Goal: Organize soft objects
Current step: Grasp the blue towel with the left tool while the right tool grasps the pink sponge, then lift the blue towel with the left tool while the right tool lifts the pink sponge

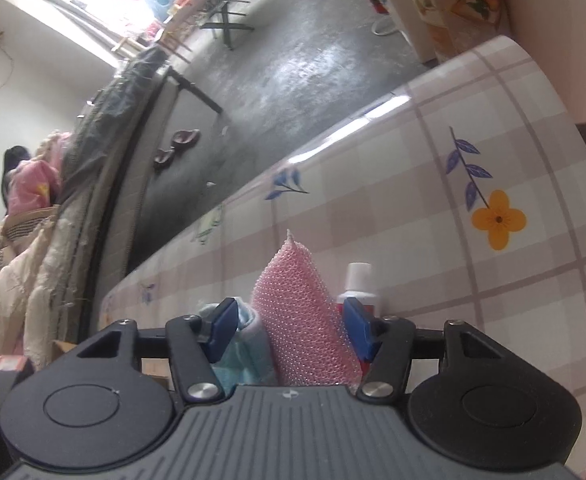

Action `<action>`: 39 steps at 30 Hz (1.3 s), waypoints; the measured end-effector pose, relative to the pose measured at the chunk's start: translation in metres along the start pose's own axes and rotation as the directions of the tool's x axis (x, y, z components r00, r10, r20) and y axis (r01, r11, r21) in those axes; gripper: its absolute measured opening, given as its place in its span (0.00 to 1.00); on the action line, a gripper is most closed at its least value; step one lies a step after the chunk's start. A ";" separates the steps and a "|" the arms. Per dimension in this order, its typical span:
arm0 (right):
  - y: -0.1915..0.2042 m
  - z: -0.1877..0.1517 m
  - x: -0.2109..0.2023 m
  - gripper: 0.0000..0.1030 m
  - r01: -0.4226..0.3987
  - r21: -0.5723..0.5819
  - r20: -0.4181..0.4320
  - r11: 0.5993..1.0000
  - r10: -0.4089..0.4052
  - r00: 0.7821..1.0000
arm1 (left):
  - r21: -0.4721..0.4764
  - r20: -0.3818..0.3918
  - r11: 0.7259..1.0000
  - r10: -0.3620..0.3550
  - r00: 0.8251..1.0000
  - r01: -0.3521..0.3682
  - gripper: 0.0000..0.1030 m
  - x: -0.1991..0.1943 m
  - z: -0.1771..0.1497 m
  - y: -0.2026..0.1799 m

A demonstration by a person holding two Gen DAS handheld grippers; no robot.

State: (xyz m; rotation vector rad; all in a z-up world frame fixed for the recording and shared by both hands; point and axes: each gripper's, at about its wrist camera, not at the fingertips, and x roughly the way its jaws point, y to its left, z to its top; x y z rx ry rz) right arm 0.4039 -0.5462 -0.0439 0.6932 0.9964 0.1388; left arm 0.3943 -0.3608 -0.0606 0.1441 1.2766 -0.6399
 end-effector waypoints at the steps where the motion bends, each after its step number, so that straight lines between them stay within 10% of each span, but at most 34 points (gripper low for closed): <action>1: 0.003 -0.001 -0.002 0.57 -0.005 -0.016 0.002 1.000 0.005 1.000 | -0.002 0.000 1.000 -0.001 1.000 0.001 0.16 0.001 0.000 0.001; 15: 0.016 -0.008 -0.002 0.40 0.035 -0.067 0.018 0.997 -0.034 0.999 | -0.009 0.006 1.000 0.007 1.000 -0.007 0.15 -0.003 -0.003 0.005; 26: 0.005 -0.013 -0.019 0.33 -0.094 0.002 0.003 0.996 0.094 0.996 | -0.063 0.016 0.998 0.012 1.000 -0.010 0.15 -0.007 -0.004 0.018; 39: 0.021 -0.024 0.006 0.32 0.037 -0.112 0.008 0.993 -0.037 0.999 | -0.064 0.018 0.998 0.021 1.000 -0.020 0.15 -0.007 -0.003 0.018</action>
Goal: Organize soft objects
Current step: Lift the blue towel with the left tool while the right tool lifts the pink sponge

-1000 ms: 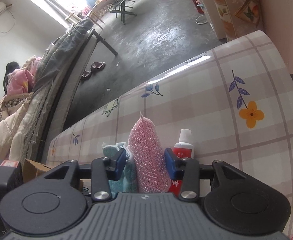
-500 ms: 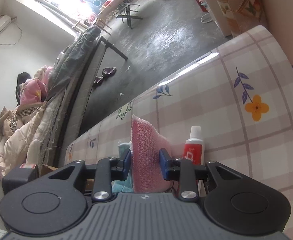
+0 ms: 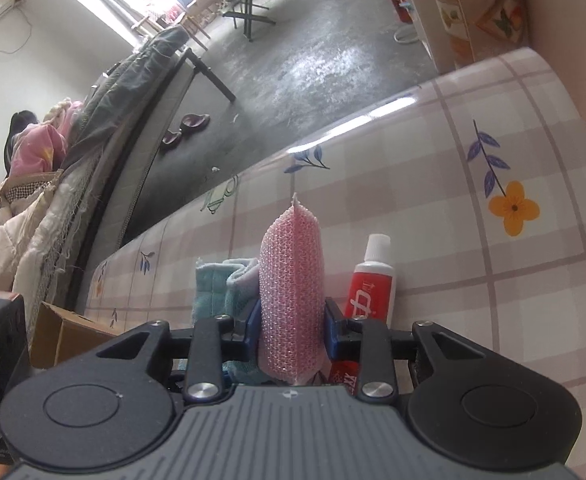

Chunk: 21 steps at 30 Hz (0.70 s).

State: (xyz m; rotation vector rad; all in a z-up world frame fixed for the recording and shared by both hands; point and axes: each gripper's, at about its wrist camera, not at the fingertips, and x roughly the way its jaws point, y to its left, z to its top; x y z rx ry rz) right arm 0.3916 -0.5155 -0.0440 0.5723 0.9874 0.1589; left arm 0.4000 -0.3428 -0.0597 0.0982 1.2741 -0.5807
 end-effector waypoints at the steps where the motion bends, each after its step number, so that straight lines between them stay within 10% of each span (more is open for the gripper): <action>1: 0.004 -0.001 -0.005 0.32 0.006 -0.017 0.018 1.000 -0.006 1.000 | -0.001 0.009 1.000 0.002 1.000 -0.002 0.15 -0.002 0.000 0.000; 21: 0.082 -0.085 -0.220 0.31 -0.008 -0.172 0.394 0.985 0.076 0.916 | 0.100 0.319 0.992 -0.107 0.942 0.079 0.14 -0.183 -0.085 -0.039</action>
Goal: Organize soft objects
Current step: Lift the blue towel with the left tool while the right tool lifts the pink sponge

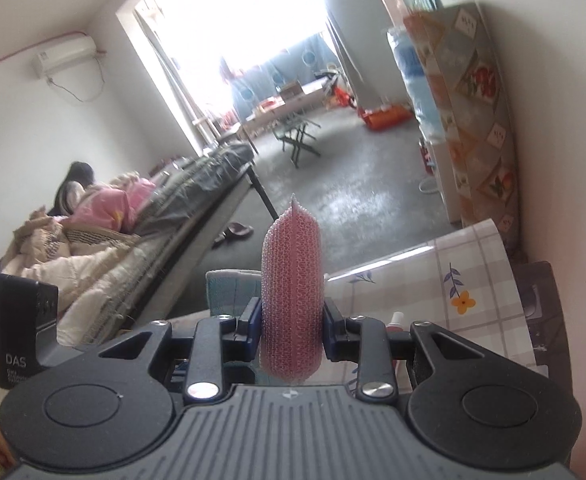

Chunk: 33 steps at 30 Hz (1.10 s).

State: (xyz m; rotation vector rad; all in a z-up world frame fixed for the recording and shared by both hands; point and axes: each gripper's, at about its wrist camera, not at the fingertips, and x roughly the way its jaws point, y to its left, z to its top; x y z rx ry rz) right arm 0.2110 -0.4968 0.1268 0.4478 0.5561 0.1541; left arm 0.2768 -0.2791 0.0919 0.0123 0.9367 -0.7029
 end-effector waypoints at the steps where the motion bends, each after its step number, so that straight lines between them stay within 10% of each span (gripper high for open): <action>1: 0.006 -0.003 -0.013 0.31 -0.008 -0.005 0.012 1.000 0.008 1.000 | 0.005 0.016 1.000 -0.006 1.000 0.006 0.14 -0.013 -0.005 -0.002; 19: 0.149 -0.072 -0.200 0.31 -0.117 -0.171 0.193 0.978 0.150 0.970 | 0.050 0.295 0.993 -0.117 0.948 0.107 0.14 -0.226 -0.103 0.011; 33: 0.252 -0.124 -0.177 0.31 -0.376 -0.268 0.038 0.887 0.399 0.916 | -0.048 0.408 0.999 0.010 0.913 0.011 0.14 -0.308 -0.186 0.069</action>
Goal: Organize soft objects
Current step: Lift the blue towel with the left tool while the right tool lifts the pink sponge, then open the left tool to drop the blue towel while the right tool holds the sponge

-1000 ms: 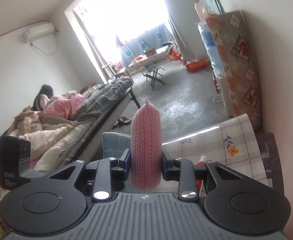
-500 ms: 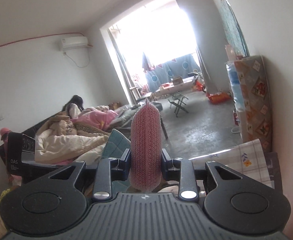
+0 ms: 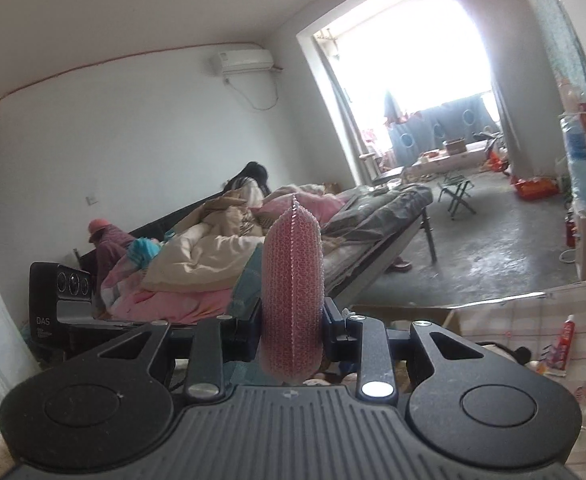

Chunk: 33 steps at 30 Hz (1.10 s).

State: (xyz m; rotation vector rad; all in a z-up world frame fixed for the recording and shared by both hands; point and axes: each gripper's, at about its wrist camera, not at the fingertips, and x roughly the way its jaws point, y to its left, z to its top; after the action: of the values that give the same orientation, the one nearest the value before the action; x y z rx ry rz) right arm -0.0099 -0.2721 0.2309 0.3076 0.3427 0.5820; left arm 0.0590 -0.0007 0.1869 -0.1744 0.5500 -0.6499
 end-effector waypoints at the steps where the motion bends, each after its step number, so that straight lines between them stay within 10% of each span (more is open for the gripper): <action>1: 0.001 -0.001 0.011 0.31 -0.019 0.002 -0.019 1.000 0.019 1.000 | -0.016 0.002 1.000 0.018 1.000 -0.018 0.14 -0.003 -0.002 0.009; 11: -0.017 -0.030 0.149 0.31 -0.034 0.066 -0.295 0.997 0.052 0.954 | -0.089 -0.135 0.988 0.114 0.984 -0.127 0.14 0.042 -0.024 0.101; 19: -0.057 -0.058 0.221 0.31 0.078 0.069 -0.462 0.995 -0.037 0.886 | -0.177 -0.284 0.981 0.029 0.958 -0.082 0.14 0.112 -0.046 0.159; 33: -0.101 -0.059 0.248 0.31 0.139 0.100 -0.497 0.985 -0.072 0.865 | -0.139 -0.526 0.987 -0.005 0.851 -0.081 0.14 0.205 -0.091 0.157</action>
State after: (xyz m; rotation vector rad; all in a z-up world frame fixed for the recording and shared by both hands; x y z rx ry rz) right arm 0.2090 -0.1971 0.0839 0.2622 0.8922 0.5245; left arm 0.2282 -0.0020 -0.0287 -0.1311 1.1358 -0.6141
